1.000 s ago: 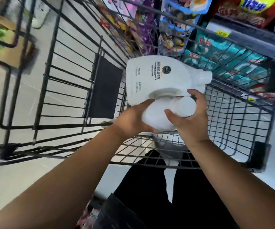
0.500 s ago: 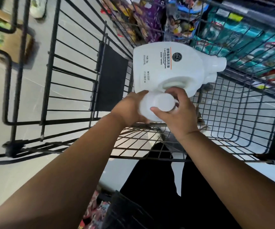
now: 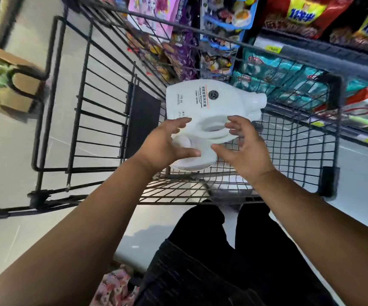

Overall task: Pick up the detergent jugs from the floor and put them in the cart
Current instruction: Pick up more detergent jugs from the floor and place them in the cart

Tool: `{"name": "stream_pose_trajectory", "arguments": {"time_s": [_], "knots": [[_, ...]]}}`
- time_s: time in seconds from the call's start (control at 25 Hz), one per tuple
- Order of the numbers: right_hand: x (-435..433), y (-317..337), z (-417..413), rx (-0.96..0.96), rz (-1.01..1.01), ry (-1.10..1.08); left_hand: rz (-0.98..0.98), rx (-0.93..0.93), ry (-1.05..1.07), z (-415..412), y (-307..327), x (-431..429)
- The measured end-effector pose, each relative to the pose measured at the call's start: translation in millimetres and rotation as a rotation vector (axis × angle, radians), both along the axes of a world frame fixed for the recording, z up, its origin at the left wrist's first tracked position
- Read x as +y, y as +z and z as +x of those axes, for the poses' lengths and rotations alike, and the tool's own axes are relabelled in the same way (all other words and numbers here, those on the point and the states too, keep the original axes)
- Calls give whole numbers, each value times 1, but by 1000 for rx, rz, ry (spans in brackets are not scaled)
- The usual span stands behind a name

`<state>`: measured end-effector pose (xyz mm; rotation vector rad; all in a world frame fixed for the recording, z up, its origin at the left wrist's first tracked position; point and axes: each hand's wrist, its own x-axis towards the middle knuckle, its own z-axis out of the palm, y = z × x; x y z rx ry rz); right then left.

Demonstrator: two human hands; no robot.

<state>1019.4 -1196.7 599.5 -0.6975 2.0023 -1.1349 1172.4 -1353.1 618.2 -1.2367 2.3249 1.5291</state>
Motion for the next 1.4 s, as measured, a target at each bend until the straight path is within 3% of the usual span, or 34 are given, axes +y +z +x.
{"name": "stream_pose_trajectory", "arguments": {"time_s": [0.2,0.44,0.64,0.96,1.4], "knots": [[48,54,-36,102,12,-50,-174,130,-162,-44,52,36],[159,140,-113,132,-91,-347,-139,252,-282,-138,116,126],[307,191,-168,200,-191,-528,-170,370,-501,-244,164,251],[564,246,-237,362,-163,-912,-141,516,-859,-400,218,488],[796,276,-348,521,-75,-1423,58,627,-1360,-632,255,756]]}}
